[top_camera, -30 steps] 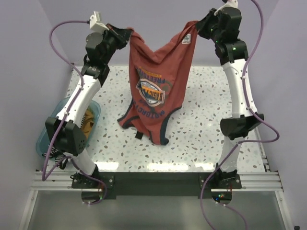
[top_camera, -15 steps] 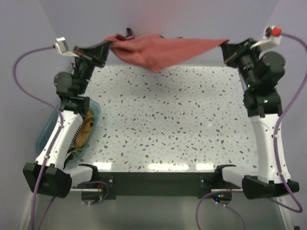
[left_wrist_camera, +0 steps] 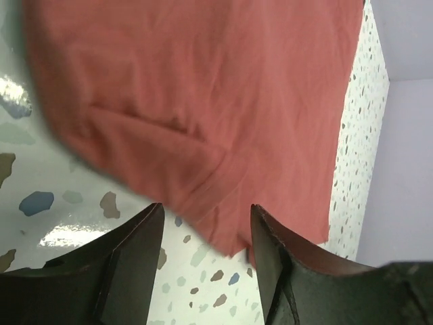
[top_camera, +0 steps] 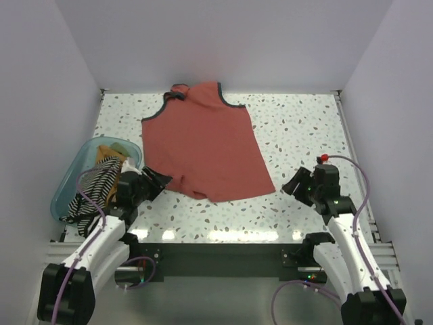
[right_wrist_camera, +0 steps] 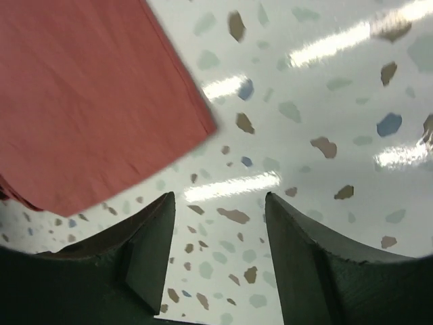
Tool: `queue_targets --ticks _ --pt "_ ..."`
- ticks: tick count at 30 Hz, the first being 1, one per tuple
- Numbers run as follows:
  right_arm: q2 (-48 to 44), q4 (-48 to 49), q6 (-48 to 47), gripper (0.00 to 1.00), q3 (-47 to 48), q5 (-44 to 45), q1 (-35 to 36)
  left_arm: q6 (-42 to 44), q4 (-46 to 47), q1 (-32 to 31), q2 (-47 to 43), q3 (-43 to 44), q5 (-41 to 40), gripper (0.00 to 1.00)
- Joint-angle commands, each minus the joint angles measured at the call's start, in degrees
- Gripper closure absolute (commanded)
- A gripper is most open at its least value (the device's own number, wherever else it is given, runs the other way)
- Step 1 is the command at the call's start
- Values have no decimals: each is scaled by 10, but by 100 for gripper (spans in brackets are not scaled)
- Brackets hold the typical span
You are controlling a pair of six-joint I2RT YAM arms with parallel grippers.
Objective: Fold and stack the tank tops
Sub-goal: Flatten the tank top out
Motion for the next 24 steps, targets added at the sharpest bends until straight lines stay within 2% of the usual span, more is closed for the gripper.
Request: queue_targets --ticks 1,4,5,7,10,11,14,17,24 --pt "-37 -1 -15 40 54 13 0 51 -103 -19 -17 81 -56 42" --pt "-3 41 -17 44 63 0 0 72 -150 -40 29 133 -110 46" --pt "34 55 -17 46 67 -4 7 76 -158 -45 64 146 -128 48" --pt "72 94 -21 46 79 20 24 90 -184 -69 105 202 -158 51" --pt "162 131 -28 47 96 38 61 105 -233 -110 157 273 -230 53" --pt "196 137 -30 47 100 51 94 110 -246 -114 172 292 -245 53" --pt "250 146 -31 47 106 94 129 117 -270 -118 204 312 -249 57" --pt "268 159 -34 47 94 112 133 118 -284 -126 222 310 -256 58" --pt "303 196 -27 52 67 92 155 116 -288 -129 227 302 -258 60"
